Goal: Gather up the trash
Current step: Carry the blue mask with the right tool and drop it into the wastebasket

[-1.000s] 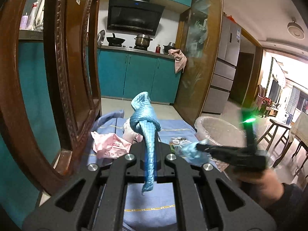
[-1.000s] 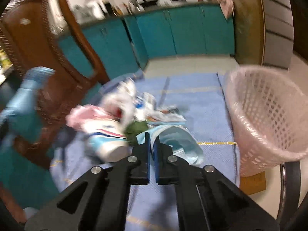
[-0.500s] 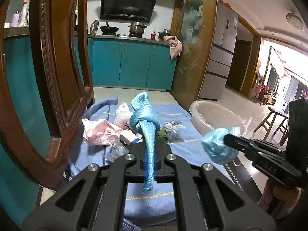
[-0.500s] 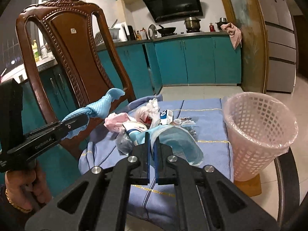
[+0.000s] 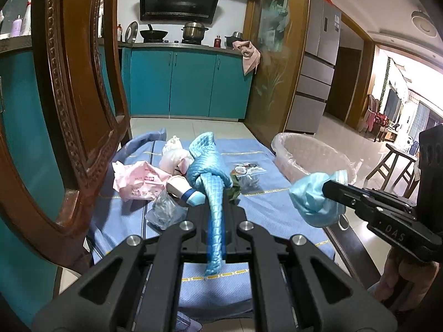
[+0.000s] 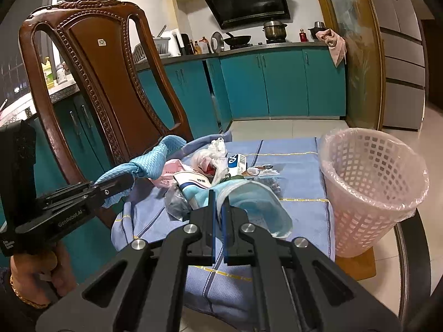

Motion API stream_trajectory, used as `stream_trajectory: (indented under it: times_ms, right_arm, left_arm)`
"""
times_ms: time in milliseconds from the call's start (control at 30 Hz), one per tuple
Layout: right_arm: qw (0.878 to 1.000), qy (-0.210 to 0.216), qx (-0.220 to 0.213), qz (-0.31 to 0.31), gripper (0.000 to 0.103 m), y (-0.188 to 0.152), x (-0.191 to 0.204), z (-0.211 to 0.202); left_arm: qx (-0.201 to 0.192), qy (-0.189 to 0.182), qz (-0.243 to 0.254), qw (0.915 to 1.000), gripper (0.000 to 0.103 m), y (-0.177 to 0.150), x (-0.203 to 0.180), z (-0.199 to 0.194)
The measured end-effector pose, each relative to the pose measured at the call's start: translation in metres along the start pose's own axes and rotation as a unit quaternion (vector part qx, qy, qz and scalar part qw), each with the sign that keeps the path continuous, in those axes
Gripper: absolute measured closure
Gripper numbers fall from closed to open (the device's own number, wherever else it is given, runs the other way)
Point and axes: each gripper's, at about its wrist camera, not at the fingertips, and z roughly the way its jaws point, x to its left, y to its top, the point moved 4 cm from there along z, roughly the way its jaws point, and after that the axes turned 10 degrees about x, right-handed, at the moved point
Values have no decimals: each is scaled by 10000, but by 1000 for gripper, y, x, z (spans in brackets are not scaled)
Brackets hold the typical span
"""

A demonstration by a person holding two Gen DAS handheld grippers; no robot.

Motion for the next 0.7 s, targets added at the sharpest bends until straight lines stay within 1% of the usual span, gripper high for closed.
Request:
stream_trajectory:
  times_ms: [700]
  right_arm:
    - [9999, -22, 90, -42, 99, -3, 1, 6]
  left_arm:
    - [57, 23, 2, 10000, 98, 0, 0, 5]
